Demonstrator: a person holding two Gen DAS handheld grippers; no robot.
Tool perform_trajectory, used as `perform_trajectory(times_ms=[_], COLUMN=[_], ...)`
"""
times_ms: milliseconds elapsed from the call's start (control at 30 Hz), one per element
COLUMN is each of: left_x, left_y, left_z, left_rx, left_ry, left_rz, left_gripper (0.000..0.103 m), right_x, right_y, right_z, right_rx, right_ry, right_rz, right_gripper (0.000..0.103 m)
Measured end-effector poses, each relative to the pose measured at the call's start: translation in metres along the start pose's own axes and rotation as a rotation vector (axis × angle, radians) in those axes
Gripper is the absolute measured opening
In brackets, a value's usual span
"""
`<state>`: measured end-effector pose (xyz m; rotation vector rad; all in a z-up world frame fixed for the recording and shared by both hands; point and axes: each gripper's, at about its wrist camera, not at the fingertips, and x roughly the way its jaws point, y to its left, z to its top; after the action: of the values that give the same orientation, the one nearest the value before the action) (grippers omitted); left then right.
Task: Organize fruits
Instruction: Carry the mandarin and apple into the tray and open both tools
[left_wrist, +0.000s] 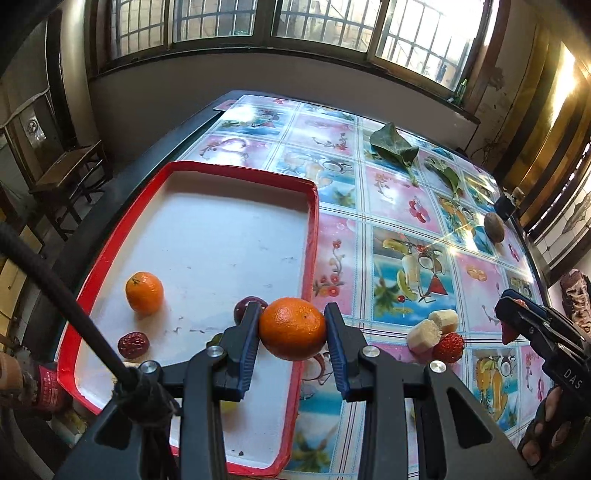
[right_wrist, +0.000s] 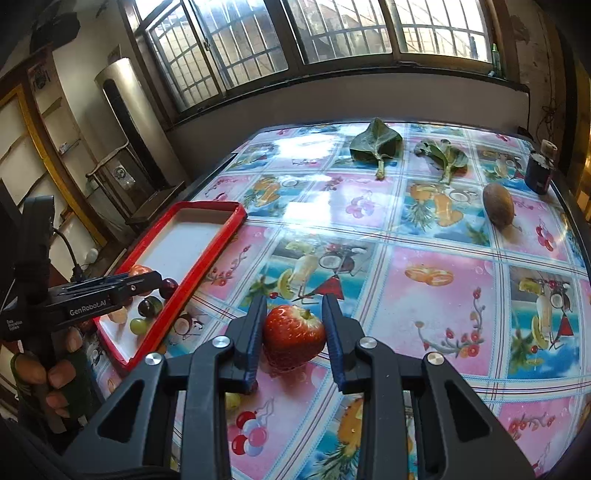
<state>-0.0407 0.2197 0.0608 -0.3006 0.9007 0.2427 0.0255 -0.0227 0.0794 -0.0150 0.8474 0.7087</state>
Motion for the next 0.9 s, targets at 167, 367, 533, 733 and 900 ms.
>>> perform_trajectory(times_ms=[167,367,533,733,900], left_x=[-0.005,-0.007,0.003,0.026,0.038], left_y=[0.026,0.062,0.084,0.088,0.083], left_z=[0.004,0.014,0.023,0.033,0.026], left_rx=[-0.036,-0.097,-0.138,-0.149,-0.134], left_ry=[-0.017,-0.027,-0.016,0.022,0.061], left_rz=[0.03,0.067,0.08,0.074,0.033], left_gripper=[0.034,0.034,0.034,0.034,0.034], right_x=[0.014,0.035,0.058,0.095,0.13], right_y=[0.022,0.055,0.083,0.112,0.131], right_z=[0.007,0.018,0.033,0.05,0.058], right_rx=[-0.033,-0.078,-0.098,-0.121,-0.131], right_ry=[0.019,0.044,0.063,0.093,0.133], right_rz=[0.034,0.095,0.165,0.203,0.213], right_gripper=[0.032,0.033,0.033,0.033,0.033])
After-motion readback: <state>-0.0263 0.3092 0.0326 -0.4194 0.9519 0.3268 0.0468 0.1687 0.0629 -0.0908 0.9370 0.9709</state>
